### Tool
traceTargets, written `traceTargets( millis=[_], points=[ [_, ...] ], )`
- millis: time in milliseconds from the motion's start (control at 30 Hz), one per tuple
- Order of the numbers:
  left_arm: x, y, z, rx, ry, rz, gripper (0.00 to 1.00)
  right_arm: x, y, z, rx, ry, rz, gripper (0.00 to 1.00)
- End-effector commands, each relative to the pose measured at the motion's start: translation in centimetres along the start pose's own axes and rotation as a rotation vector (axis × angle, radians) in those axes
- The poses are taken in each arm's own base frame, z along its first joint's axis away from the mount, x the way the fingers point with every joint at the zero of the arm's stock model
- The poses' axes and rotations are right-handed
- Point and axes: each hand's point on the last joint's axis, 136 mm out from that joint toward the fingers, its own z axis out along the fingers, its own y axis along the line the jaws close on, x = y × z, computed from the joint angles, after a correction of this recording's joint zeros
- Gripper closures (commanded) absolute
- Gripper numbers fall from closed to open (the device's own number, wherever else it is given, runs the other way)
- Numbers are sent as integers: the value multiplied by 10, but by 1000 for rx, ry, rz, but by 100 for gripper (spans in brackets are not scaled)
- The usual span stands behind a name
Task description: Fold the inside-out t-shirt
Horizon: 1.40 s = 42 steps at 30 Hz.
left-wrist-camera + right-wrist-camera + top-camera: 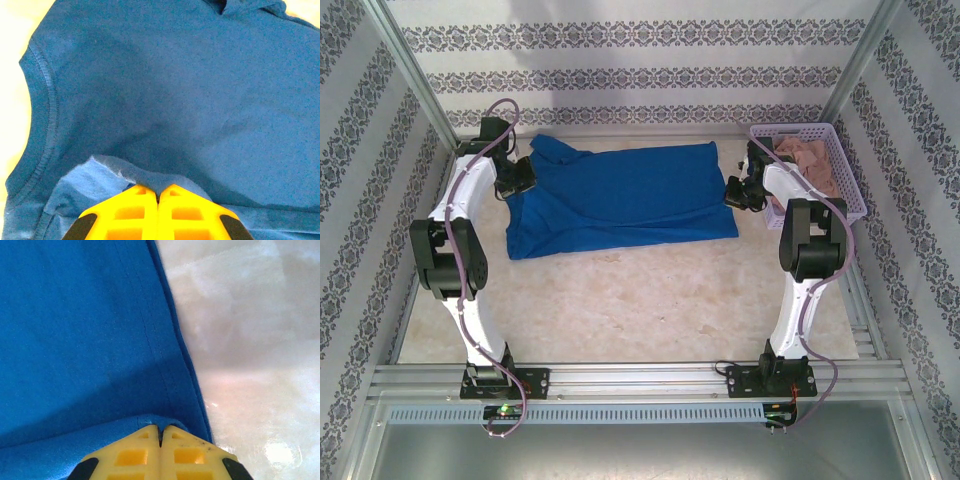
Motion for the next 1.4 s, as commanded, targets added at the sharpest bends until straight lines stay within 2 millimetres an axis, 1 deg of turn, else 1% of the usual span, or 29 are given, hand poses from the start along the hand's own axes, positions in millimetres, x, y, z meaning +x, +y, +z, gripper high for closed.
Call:
traceTargets(
  millis=[0, 200, 567, 667, 933, 1033, 1167, 1267, 1367],
  points=[
    [-12, 2, -1, 0, -17, -14, 100, -1, -1, 3, 31, 7, -22, 97],
    [-17, 0, 3, 3, -18, -18, 100, 0, -1, 5, 38, 11, -26, 96],
    [-24, -3, 1, 10, -28, -15, 100, -1, -4, 3, 61, 9, -37, 97],
    [-24, -2, 3, 6, -22, -16, 100, -2, -4, 4, 61, 10, -37, 97],
    [-23, 5, 19, -15, 0, -24, 100, -6, 0, 10, 59, 10, -47, 95],
    [-22, 10, 27, -34, 11, -29, 100, -12, 4, 12, 56, -1, -53, 94],
    [-23, 16, 41, -50, 25, -39, 100, -21, 7, 19, 62, -8, -59, 90],
    [-26, 15, 54, -42, 32, -56, 92, -31, 8, 21, 73, -21, -64, 81],
    [-34, 14, 69, -34, 33, -81, 84, -41, 9, 18, 75, -44, -73, 74]
  ],
)
